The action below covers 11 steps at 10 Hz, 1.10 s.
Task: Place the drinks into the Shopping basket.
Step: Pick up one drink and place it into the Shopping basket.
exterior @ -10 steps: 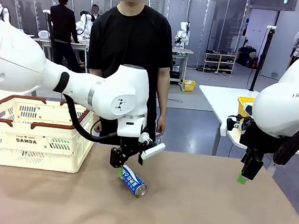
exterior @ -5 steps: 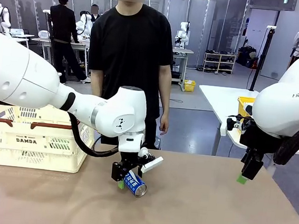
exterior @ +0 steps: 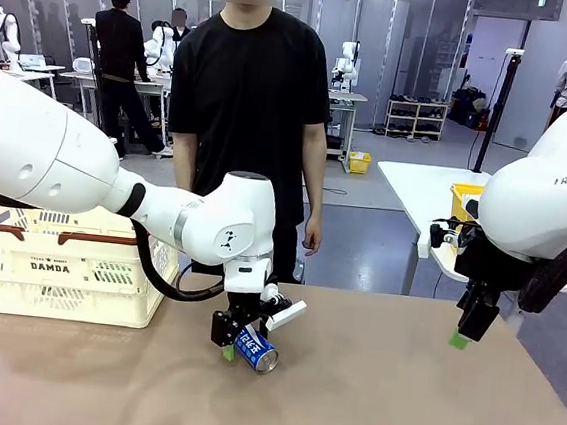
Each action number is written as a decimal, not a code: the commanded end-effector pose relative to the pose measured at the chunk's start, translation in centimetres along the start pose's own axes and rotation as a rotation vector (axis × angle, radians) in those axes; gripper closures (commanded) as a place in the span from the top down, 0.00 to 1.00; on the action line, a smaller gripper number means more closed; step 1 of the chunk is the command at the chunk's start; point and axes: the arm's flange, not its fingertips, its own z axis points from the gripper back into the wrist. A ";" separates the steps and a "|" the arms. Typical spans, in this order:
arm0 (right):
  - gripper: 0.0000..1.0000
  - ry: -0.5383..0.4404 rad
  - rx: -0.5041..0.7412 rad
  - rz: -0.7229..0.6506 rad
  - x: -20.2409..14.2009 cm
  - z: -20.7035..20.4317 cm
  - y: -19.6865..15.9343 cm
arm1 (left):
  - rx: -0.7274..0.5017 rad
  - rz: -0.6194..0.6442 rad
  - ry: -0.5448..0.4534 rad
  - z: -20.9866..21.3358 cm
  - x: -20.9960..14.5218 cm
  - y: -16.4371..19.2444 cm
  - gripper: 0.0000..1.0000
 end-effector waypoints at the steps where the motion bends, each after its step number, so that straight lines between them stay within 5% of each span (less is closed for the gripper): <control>1: 1.00 0.003 0.002 0.000 0.0 0.1 -0.1 | 0.009 -0.012 0.013 -0.2 -0.1 0.8 1.00; 3: 1.00 0.003 0.002 0.000 0.0 0.1 -0.1 | 0.026 -0.025 0.006 -0.1 -0.3 0.9 1.00; 5: 1.00 0.003 0.002 0.000 0.0 0.1 -0.1 | 0.037 -0.032 -0.005 0.2 -0.3 0.8 0.89; 11: 1.00 0.003 0.002 0.000 0.0 0.1 -0.1 | 0.006 -0.040 -0.023 0.1 -0.6 0.5 0.37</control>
